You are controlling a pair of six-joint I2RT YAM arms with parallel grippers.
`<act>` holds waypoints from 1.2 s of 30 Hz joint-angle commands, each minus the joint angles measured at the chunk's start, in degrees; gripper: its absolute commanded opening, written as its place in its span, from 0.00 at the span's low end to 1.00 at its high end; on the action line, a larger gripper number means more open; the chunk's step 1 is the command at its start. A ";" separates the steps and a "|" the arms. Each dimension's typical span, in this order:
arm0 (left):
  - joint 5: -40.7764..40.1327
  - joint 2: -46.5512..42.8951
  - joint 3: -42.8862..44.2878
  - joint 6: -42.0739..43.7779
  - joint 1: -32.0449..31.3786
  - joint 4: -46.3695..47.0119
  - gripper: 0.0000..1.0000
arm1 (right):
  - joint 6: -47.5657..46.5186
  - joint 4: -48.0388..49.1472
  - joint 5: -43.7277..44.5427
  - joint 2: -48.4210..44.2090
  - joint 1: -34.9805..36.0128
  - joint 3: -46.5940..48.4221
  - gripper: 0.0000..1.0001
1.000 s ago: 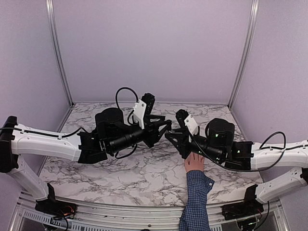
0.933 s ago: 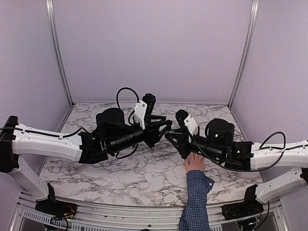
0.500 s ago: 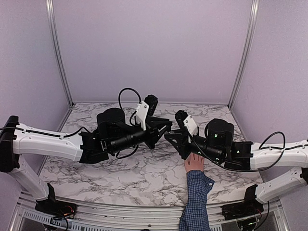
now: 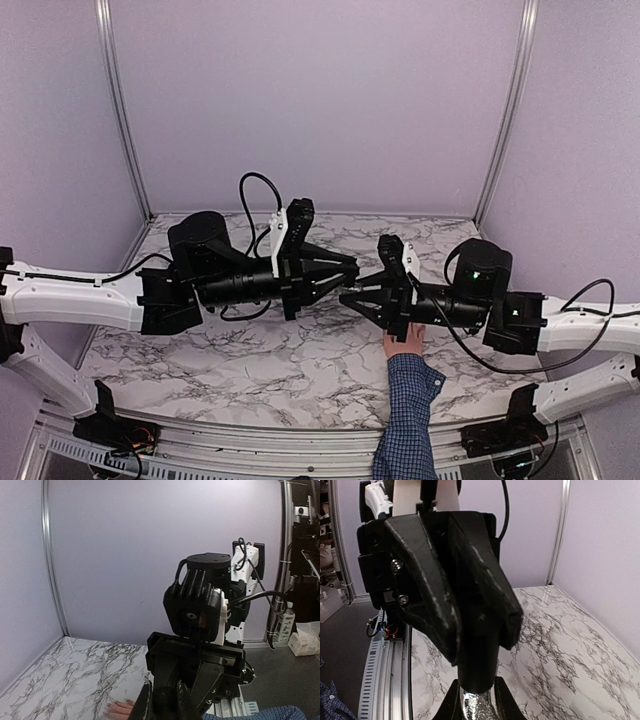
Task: Paint the nails
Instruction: Screw the nail polish bottle cap onto the nail polish bottle.
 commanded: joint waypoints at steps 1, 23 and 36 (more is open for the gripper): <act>14.69 0.41 -0.85 1.69 -0.33 -4.07 0.00 | -4.09 1.34 -17.42 -0.18 1.13 4.20 0.00; 22.77 -3.13 -1.15 -1.88 3.24 -5.98 0.34 | -6.62 -1.99 -24.04 2.02 1.11 6.73 0.00; 7.98 -9.56 -5.01 -1.23 3.38 -4.38 0.45 | -4.02 -1.70 -6.62 2.78 1.05 5.68 0.00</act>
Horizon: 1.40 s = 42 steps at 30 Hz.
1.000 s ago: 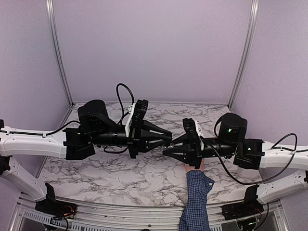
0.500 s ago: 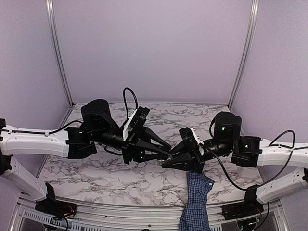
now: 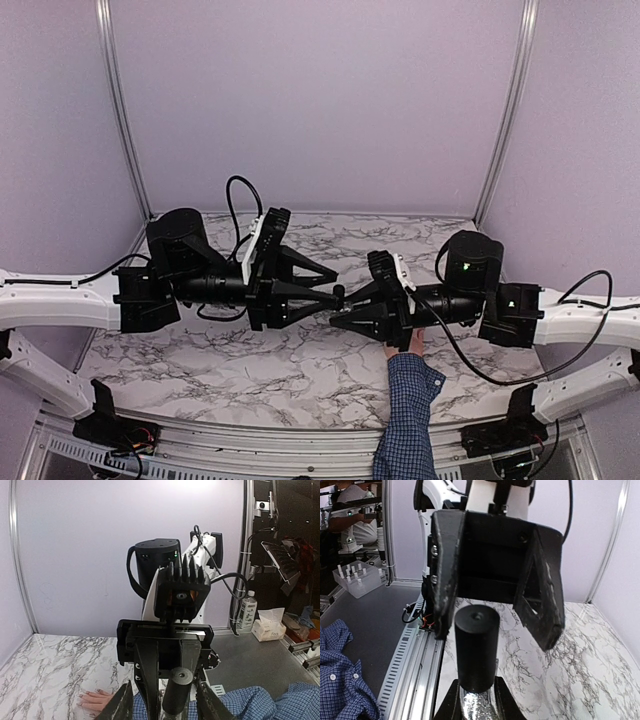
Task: Paint the nails
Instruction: Screw the nail polish bottle cap onto the nail polish bottle.
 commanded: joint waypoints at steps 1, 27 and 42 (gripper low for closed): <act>-9.19 -2.94 -1.61 0.02 0.27 1.30 0.45 | 2.64 2.98 12.04 0.11 0.57 0.95 0.00; -35.61 7.33 2.87 -6.72 -2.21 6.32 0.41 | 11.15 5.80 37.66 3.63 0.77 -0.79 0.00; -36.62 11.83 5.96 -5.94 -2.54 6.32 0.18 | 10.69 5.35 36.57 4.99 0.71 -0.08 0.00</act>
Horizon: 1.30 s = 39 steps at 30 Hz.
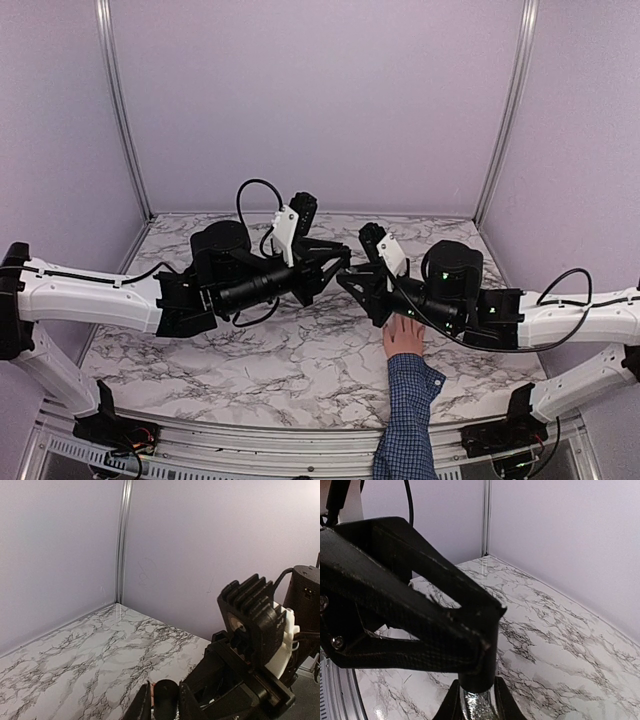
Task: Paint the nails
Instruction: Screw the nail polish bottle cap onto the nail polish bottle.
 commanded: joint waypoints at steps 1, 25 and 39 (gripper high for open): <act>-0.34 0.70 1.58 0.54 -0.09 1.71 0.15 | 0.25 1.46 -0.25 -0.14 0.51 1.52 0.00; 29.94 -5.73 -5.81 4.61 0.00 1.37 0.00 | -10.07 -0.39 -38.04 -5.60 0.44 2.21 0.00; 54.17 -2.80 -4.32 5.00 0.26 -0.29 0.00 | -12.95 -4.22 -58.68 -2.56 0.42 6.58 0.00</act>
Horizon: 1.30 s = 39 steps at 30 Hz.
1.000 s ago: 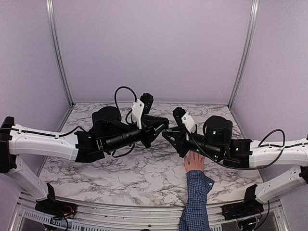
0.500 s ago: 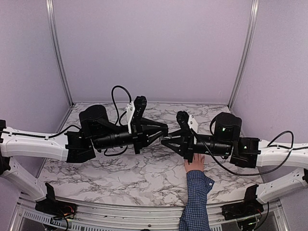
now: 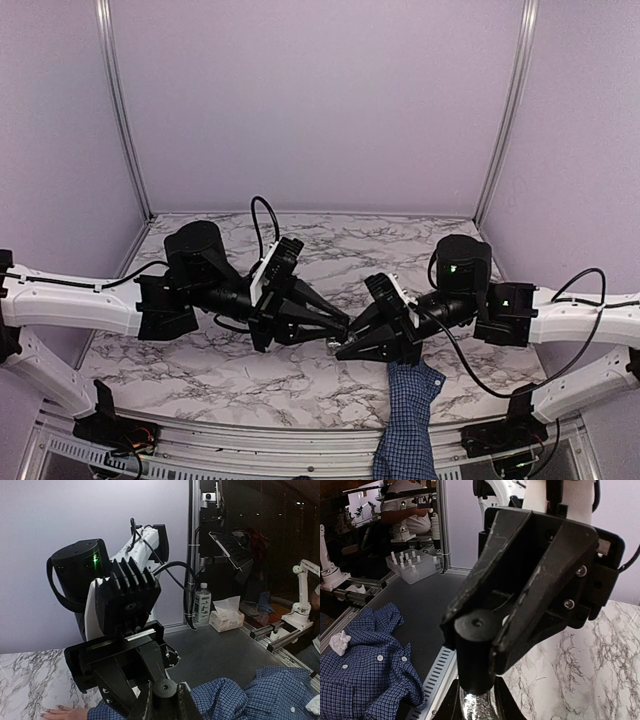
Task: Paint the nails
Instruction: Screw the nail polish bottle cap onto the nail polish bottle.
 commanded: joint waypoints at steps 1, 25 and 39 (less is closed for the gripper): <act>6.37 3.22 0.84 -0.50 -0.15 -3.18 0.00 | -2.43 3.38 -7.67 1.12 1.48 5.06 0.00; -38.80 -8.83 -6.05 -0.22 1.34 -0.85 0.43 | 2.74 5.22 32.85 2.05 1.25 2.40 0.00; -47.32 -0.85 -1.72 -4.81 0.36 4.37 0.43 | 7.21 8.29 51.23 4.79 1.60 1.51 0.00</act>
